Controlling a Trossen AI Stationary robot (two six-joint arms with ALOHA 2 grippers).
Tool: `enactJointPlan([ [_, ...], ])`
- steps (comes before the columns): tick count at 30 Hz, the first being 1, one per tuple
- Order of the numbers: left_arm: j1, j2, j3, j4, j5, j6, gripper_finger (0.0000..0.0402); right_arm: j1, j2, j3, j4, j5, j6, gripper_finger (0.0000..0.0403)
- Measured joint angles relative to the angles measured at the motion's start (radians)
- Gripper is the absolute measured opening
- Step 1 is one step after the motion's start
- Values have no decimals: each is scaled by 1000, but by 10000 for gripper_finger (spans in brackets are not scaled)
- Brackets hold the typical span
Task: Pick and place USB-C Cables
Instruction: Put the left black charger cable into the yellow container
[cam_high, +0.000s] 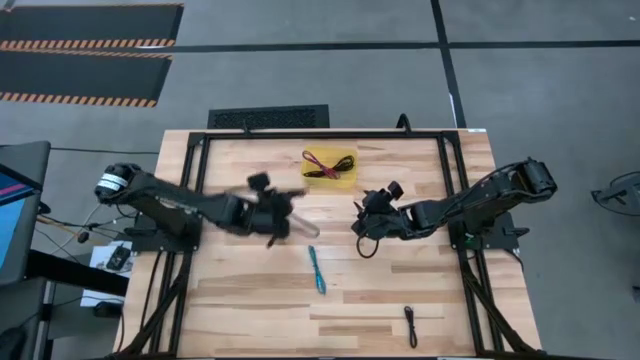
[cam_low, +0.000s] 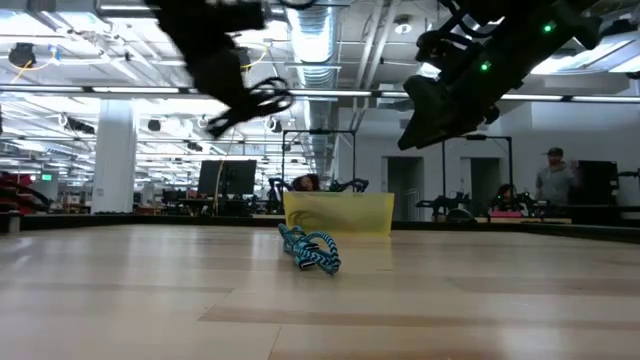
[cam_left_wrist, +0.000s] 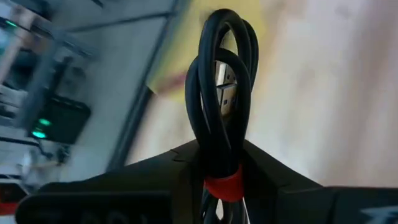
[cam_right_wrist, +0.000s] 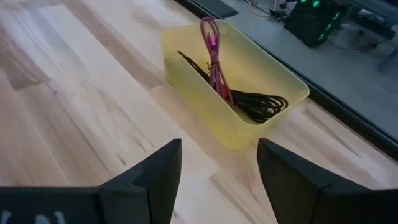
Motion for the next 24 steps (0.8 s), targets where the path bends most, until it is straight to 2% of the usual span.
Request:
enactJointPlan([
  [2,86,0,-5,130,4,137,62,0,0,0,-14,0,0,234],
  [5,206,0,-12,296,84,341,62,0,0,0,-56,1,0,234],
  [9,349,0,-12,469,271,558,62,-1,0,0,-97,11,8,234],
  [13,469,14,-12,621,467,628,63,-1,0,0,-115,27,9,234],
  [18,551,122,-12,799,519,545,63,-6,0,0,-131,37,9,234],
  [22,560,243,-6,869,514,665,63,-8,0,0,-149,37,13,234],
  [24,558,289,21,836,473,714,63,-8,0,0,-163,37,30,234],
])
